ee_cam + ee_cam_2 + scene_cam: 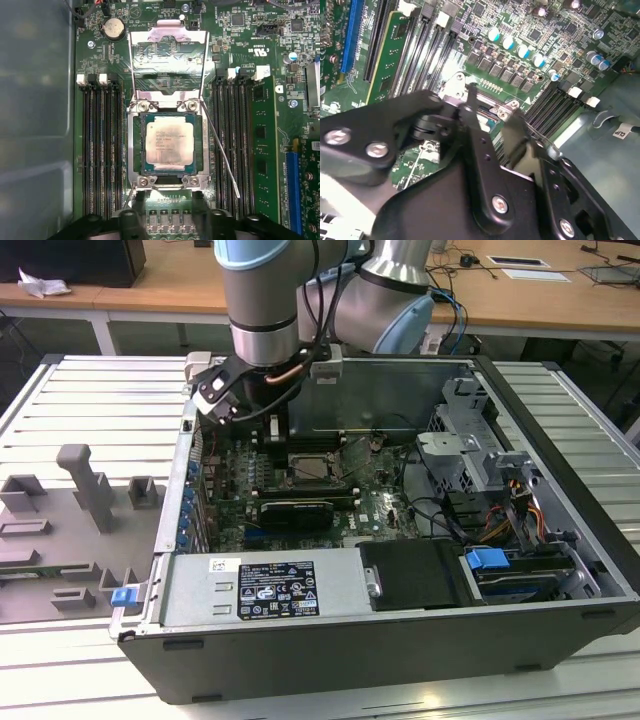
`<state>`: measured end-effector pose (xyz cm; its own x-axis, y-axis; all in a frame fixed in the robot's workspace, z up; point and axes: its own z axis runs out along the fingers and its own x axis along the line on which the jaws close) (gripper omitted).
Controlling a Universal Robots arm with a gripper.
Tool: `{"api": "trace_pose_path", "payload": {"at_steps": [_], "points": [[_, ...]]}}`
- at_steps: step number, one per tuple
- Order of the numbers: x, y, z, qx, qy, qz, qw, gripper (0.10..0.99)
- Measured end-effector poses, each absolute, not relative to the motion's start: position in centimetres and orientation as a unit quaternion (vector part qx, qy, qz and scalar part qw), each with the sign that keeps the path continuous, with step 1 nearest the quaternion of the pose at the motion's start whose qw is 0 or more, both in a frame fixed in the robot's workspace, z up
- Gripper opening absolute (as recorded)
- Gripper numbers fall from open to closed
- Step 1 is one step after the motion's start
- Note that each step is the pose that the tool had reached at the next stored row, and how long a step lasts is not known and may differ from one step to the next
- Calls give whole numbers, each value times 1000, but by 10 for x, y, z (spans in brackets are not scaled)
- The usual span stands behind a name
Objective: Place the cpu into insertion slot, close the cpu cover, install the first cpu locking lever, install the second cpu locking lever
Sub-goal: 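Place the cpu into insertion slot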
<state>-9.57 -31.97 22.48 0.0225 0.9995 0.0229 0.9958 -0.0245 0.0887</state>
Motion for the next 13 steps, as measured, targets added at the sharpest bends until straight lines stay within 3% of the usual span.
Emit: {"api": "trace_pose_path", "payload": {"at_steps": [1, 2, 3, 5, 13], "points": [[-96, -320, 225, 715, 698, 39, 24, 373], [-96, -320, 225, 715, 698, 39, 24, 373], [-96, -320, 226, 715, 698, 39, 24, 255], [-96, -320, 226, 715, 698, 39, 24, 133], [-79, -320, 223, 715, 698, 36, 24, 106]]}}
